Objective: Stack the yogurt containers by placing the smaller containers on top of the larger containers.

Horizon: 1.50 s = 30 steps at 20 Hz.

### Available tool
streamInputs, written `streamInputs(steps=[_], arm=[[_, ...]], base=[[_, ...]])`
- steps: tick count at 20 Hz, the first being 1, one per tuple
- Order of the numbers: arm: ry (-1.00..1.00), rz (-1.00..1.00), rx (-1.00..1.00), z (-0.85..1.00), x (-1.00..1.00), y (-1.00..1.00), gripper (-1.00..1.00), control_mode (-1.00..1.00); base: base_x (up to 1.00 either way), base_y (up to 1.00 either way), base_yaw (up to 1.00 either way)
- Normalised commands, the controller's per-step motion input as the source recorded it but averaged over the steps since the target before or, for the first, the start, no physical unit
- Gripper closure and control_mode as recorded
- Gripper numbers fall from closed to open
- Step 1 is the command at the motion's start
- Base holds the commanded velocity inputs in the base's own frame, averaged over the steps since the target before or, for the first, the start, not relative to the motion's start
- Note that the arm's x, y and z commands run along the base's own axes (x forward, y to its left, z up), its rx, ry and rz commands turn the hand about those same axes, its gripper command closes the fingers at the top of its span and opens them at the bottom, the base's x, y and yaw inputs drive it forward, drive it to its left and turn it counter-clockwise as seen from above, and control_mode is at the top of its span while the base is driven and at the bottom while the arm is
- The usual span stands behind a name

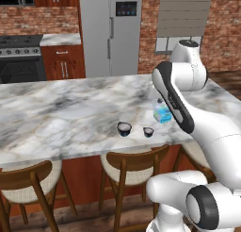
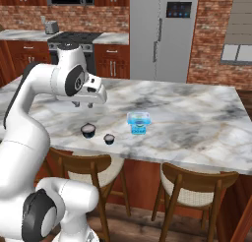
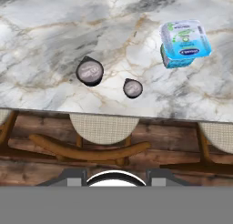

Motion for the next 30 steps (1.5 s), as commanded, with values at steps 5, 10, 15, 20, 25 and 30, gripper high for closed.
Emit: streamInputs(steps=[5, 10, 15, 20, 25, 30], arm=[[-0.01, 0.00, 0.00, 0.00, -0.05, 0.00, -1.00, -1.00], [-0.02, 0.00, -0.02, -0.09, -0.17, 0.18, -1.00, -1.00], [-0.02, 0.00, -0.08, -0.15, -0.10, 0.40, -1.00, -1.00], [-0.02, 0.00, -0.09, -0.15, -0.01, 0.44, -1.00, -1.00], [-0.01, 0.00, -0.03, -0.16, 0.00, 0.33, -1.00, -1.00], [0.00, 0.00, -0.04, -0.17, 0.00, 0.28, -1.00, -1.00]], base=[[0.00, 0.00, 0.00], [0.00, 0.00, 0.00], [0.00, 0.00, 0.00], [0.00, 0.00, 0.00], [0.00, 0.00, 0.00], [0.00, 0.00, 0.00]])
